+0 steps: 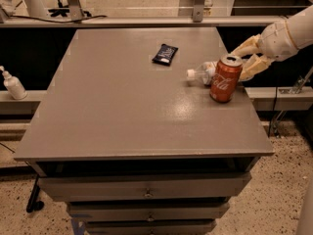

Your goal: Move blue plastic bottle near coke can

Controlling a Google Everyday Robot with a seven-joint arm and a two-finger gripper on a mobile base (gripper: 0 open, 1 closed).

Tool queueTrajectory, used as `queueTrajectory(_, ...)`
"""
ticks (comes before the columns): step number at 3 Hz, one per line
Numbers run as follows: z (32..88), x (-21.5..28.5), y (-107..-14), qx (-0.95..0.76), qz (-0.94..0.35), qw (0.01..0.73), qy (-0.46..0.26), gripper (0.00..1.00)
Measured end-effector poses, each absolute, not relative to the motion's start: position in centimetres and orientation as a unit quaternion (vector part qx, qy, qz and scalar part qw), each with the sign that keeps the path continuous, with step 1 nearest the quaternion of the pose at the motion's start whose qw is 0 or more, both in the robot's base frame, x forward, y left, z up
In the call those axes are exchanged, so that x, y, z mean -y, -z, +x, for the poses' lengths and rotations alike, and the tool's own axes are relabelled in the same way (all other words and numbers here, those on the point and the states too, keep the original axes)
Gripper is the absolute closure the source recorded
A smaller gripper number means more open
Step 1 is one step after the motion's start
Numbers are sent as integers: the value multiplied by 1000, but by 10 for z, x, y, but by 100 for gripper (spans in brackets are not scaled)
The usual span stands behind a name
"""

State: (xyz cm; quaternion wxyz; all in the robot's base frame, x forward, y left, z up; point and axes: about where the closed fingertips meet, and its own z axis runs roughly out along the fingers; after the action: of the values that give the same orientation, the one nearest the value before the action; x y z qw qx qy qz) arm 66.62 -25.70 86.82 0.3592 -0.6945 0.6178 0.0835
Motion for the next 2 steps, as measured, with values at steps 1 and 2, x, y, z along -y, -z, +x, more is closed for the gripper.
queueTrajectory(1, 666, 257, -868, -618, -695, 359, -84, 100)
queueTrajectory(2, 666, 257, -869, -618, -695, 359, -84, 100)
